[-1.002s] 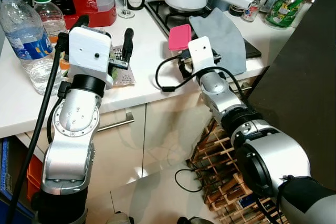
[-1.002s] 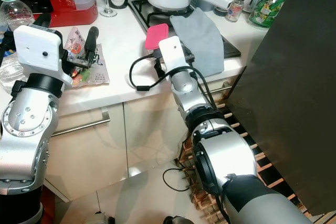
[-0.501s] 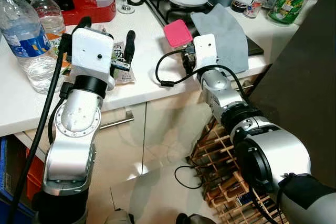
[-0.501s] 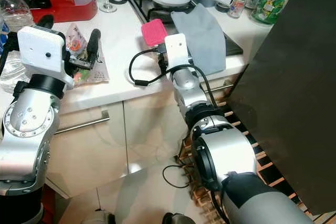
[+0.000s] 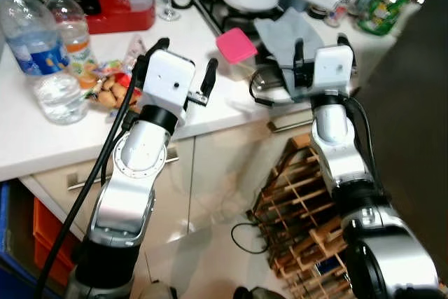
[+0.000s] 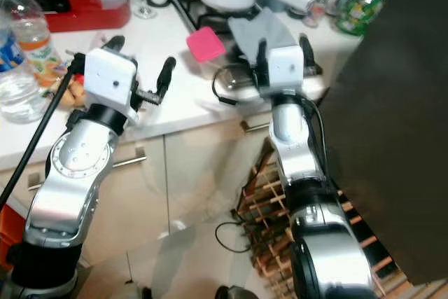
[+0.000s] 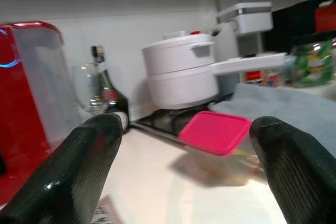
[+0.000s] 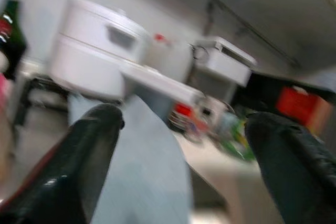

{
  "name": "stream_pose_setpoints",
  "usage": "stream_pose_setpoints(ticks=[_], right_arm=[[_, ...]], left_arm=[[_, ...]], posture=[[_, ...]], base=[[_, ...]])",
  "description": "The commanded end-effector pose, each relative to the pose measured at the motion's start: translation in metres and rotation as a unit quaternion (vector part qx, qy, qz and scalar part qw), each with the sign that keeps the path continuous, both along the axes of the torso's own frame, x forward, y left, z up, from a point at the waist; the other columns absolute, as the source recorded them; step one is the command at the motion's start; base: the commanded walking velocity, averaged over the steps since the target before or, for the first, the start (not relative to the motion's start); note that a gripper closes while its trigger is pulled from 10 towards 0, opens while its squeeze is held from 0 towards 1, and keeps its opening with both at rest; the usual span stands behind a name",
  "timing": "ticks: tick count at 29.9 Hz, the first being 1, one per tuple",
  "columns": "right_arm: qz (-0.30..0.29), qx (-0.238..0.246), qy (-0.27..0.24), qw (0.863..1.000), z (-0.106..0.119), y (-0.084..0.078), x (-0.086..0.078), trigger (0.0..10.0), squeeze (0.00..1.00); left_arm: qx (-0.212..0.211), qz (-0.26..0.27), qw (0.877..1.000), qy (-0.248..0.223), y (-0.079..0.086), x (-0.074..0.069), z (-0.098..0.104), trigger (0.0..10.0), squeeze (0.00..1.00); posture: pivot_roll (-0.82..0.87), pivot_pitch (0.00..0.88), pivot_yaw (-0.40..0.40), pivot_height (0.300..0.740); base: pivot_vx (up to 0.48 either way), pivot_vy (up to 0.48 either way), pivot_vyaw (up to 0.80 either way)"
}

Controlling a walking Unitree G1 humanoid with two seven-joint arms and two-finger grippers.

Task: Restocking fridge

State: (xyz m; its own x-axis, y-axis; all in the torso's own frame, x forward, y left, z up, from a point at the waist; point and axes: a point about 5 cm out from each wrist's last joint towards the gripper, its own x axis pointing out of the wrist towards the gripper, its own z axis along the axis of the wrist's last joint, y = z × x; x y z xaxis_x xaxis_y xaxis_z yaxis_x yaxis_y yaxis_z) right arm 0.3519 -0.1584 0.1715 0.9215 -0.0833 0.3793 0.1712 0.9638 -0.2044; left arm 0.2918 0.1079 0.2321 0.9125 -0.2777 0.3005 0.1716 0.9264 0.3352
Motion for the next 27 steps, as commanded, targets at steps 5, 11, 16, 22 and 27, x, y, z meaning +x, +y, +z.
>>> stream_pose_setpoints(ticks=[5, 11, 16, 22, 27], right_arm=[[-0.020, 0.013, -0.001, 1.000, -0.006, -0.015, -0.032, 10.0, 1.00], [0.021, 0.004, 0.026, 0.999, -0.022, -0.016, -0.067, 10.0, 1.00], [0.042, 0.020, 0.056, 0.997, -0.026, -0.009, -0.062, 10.0, 1.00], [0.059, 0.017, 0.055, 0.997, -0.016, 0.001, -0.051, 10.0, 1.00], [0.079, 0.003, 0.066, 0.995, -0.015, 0.007, -0.047, 10.0, 1.00]], left_arm=[[-0.013, -0.001, 1.000, 0.005, 0.000, 0.006, -0.004, 10.0, 0.00], [-0.098, 0.024, 0.993, 0.055, -0.002, 0.000, -0.031, 10.0, 0.00], [-0.136, 0.073, 0.985, 0.077, 0.008, 0.013, -0.042, 10.0, 0.00], [-0.118, 0.086, 0.988, 0.055, 0.003, 0.026, -0.032, 10.0, 0.00], [-0.108, 0.073, 0.991, 0.036, -0.003, 0.027, -0.027, 10.0, 0.00]], posture=[[0.05, 0.000, -0.069, 0.740], [0.05, 0.000, -0.072, 0.740], [0.05, 0.000, -0.081, 0.740], [0.04, 0.000, -0.077, 0.740], [0.02, 0.000, -0.062, 0.740]], base=[[0.000, 0.000, 0.00], [0.000, 0.000, 0.00], [0.000, 0.000, 0.00], [0.209, -0.408, 0.51], [0.268, -0.394, 0.73]])
